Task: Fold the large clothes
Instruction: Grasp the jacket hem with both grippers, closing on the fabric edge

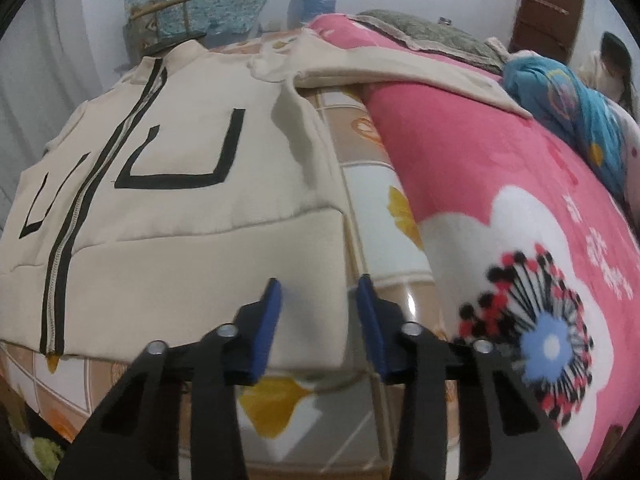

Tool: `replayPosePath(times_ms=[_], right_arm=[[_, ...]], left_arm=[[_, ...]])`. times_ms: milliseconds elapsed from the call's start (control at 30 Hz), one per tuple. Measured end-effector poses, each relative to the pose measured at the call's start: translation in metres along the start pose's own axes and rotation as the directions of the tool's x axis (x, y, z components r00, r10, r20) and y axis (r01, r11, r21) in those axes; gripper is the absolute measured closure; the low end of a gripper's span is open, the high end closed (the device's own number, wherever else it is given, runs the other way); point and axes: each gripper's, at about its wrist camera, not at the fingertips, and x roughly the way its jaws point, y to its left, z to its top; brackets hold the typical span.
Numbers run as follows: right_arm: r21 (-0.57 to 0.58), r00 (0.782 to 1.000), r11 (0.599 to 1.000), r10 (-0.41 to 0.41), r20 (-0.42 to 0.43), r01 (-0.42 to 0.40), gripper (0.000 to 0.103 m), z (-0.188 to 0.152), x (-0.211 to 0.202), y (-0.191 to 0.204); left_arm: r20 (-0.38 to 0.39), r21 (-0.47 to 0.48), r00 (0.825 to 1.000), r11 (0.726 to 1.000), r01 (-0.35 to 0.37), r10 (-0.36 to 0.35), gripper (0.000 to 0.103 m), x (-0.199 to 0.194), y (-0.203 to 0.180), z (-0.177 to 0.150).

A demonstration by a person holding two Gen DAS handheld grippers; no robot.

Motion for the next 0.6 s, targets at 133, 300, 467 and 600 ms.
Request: replayPosePath(times_ms=[133,300,467,600], right_arm=[[-0.012,1.0,1.0,0.028,-0.009,-0.028,0.087,0.004,0.004,0.001],[-0.005,0.998,0.998,0.067,0.004,-0.067,0.097,0.005,-0.009,-0.002],[-0.02,0.994,0.994,0.105,0.026,-0.105,0.098,0.0,-0.026,0.0],[-0.001,0.988,0.988,0.152,0.011,-0.152,0.098,-0.014,-0.041,-0.001]], left_arm=[[-0.002,0.018,1.0,1.0,-0.007,0.007,0.066,0.003,-0.004,0.002],[-0.005,0.097,1.0,0.995,-0.009,0.01,0.095,0.001,-0.016,0.004],[0.03,0.153,1.0,0.988,0.0,-0.004,0.098,-0.019,-0.017,0.007],[0.035,0.177,0.999,0.984,-0.005,-0.001,0.098,-0.032,-0.009,0.006]])
